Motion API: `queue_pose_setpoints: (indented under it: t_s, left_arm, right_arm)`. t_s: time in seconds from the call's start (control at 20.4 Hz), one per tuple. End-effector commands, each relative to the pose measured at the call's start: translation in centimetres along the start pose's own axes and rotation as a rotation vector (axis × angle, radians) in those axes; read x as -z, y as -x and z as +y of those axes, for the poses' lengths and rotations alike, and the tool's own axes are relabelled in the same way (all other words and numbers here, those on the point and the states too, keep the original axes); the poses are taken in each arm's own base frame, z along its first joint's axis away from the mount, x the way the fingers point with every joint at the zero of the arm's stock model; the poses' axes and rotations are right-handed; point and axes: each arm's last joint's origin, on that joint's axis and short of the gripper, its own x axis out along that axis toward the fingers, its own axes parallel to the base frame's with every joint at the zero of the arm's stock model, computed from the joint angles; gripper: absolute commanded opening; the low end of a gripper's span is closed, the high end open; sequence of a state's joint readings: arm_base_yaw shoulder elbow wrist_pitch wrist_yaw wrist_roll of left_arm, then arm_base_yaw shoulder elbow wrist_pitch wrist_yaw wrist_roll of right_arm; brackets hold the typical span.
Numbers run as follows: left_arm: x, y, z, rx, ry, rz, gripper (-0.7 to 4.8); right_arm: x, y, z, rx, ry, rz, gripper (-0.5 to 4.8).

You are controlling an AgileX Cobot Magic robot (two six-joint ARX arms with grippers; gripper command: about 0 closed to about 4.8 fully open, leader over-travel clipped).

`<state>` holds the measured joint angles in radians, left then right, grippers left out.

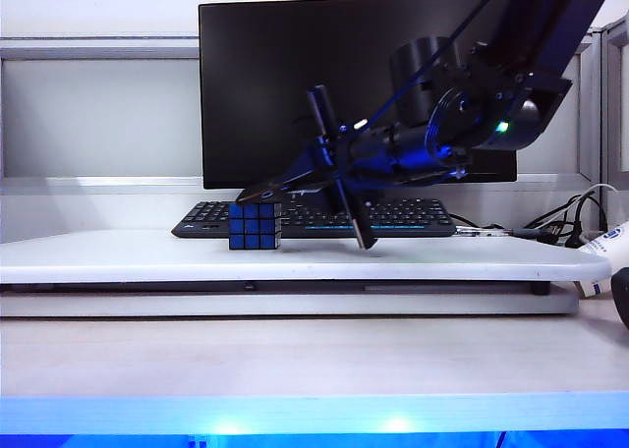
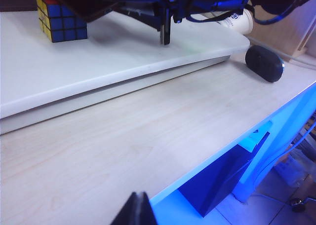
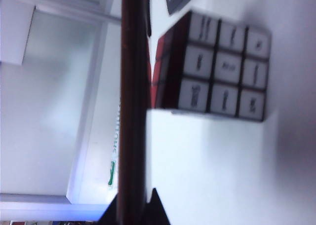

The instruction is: Put the phone on top of the Rubik's Cube.

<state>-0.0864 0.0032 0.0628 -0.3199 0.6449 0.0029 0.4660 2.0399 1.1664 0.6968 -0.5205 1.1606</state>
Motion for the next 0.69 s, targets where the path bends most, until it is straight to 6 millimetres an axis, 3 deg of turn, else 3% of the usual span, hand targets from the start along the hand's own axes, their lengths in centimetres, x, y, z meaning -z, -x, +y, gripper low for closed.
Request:
queue_pose_setpoints:
  t_s: [0.05,0.39,0.69]
  left_arm:
    - [0.3,0.0,0.0,0.003,0.015,0.021,-0.05]
    - [0.3,0.0,0.0,0.004,0.011,0.021,-0.05]
    - [0.3,0.0,0.0,0.001,0.007,0.021,-0.05]
  right_arm:
    - [-0.4,-0.1,1.1,-0.058,0.042,-0.029,-0.08]
    - [-1.4,-2.0,1.7,-0.091,0.038,-0.023,-0.08]
    - [-1.2,-2.3,1.5,-0.068,0.023,-0.008,-0.08]
